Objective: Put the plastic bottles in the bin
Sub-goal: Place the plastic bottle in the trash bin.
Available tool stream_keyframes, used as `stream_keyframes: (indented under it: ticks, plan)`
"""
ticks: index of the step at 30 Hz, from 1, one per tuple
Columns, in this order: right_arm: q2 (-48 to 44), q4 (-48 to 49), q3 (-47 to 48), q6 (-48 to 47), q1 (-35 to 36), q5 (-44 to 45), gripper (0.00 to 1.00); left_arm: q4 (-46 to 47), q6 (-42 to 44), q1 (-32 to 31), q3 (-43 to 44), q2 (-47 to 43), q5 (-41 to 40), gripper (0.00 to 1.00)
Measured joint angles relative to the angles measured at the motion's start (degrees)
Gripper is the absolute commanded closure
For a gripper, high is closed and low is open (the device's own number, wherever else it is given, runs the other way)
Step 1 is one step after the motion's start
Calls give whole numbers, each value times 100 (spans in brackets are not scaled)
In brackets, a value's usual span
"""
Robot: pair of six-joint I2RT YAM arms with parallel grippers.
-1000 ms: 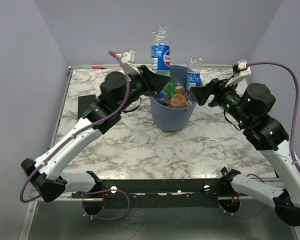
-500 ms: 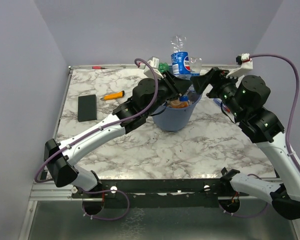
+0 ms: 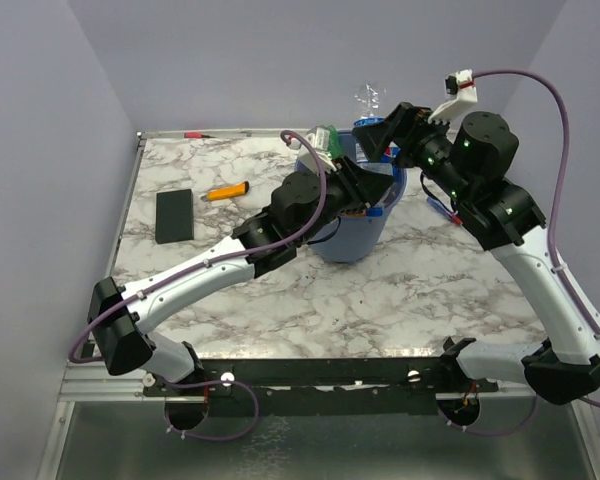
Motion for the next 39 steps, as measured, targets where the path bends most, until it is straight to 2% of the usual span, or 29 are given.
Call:
stream_keyframes:
  ticks: [9,10,13,14,15,18,19,20,24,28,32,36,39]
  plan:
    - [435,-232,199,15,-37,-470,16,142,188,-42,-302,-348,68,100]
    - [455,-254,225,28,-37,-483,21,138,199,-48,-328,-398,68,100]
    - [474,-293,297,26,-26,-588,45,173,234,-68,-417,-483,96,100]
    - [472,-289,302,46,-24,-647,50,181,245,-76,-446,-496,107,98]
    - [470,-297,304,57,-22,-682,53,208,271,-85,-492,-507,111,87]
    - [466,-323,304,68,-31,-782,59,256,332,-92,-581,-566,114,33]
    - [461,-328,304,55,-26,-820,60,273,387,-92,-643,-623,114,8]
    - [450,-323,304,52,-20,-881,60,275,422,-92,-671,-658,109,2]
    - [417,-605,505,-256,-39,-872,60,127,686,-103,-885,-1093,-52,1]
    - [669,-1377,1488,-809,-61,-603,59,-199,1091,-103,-1119,-1849,-577,1]
    - [1005,-1899,2214,-1351,-63,-105,59,-577,1690,-103,-1456,-2857,-1425,1]
    - [1318,-2253,2240,-1676,-63,256,59,-997,2428,-101,-2041,-3788,-2614,1]
    - [1644,-2411,2253,-1821,-66,417,59,-1180,2837,-101,-2461,-4146,-3206,1]
